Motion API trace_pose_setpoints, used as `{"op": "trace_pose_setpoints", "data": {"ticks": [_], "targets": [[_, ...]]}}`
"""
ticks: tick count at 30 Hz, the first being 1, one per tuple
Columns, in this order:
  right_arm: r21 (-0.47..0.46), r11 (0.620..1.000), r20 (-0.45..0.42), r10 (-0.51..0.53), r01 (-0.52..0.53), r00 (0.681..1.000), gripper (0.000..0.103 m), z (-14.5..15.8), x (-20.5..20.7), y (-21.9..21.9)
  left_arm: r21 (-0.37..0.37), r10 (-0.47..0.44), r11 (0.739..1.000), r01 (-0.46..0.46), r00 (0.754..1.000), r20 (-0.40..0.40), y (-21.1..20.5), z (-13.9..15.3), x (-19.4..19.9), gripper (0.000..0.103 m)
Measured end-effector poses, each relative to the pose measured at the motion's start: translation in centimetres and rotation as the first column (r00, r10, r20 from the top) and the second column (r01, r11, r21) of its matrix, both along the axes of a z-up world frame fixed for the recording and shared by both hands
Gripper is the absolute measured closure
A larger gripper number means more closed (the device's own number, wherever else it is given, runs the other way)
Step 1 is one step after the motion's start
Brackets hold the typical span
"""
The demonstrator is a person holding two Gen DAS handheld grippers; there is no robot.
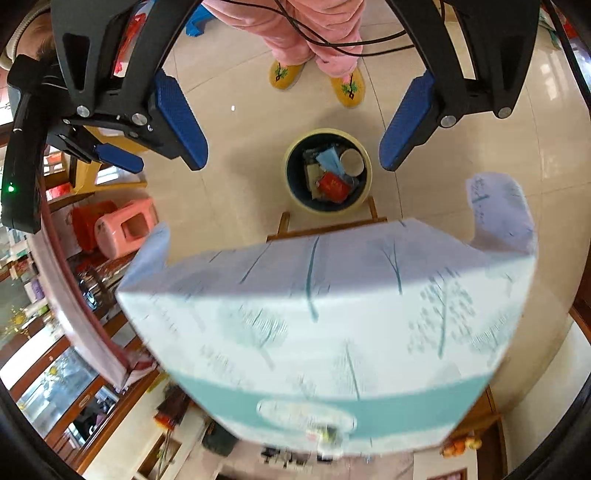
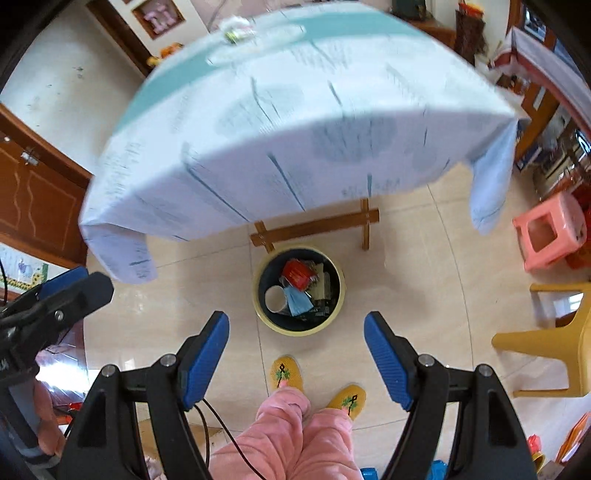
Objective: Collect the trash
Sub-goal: 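Move both tools back to the table toward the white plastic bag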
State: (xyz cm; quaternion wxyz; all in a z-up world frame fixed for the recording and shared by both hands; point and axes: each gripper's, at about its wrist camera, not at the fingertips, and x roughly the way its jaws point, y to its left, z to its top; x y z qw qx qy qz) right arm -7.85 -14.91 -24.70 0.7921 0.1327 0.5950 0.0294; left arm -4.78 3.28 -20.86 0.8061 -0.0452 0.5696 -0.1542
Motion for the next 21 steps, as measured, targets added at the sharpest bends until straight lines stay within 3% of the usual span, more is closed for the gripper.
{"op": "trace_pose_setpoints", "data": {"ticks": [10,21], "targets": [[-0.028,0.993,0.161,0.114,-0.111,0.980,0.027,9.8,-2.2,0.6,-0.047,0.082,0.996,-0.074,0.977,0.197,0.7,11.0,-3.3,0.010],[-0.025,0.984,0.312,0.177,-0.179,0.933,0.027,15.5,-2.7,-0.3,-0.019,0.110,0.994,-0.110,0.953,0.282,-0.1,16.8,-5.5,0.010]]}}
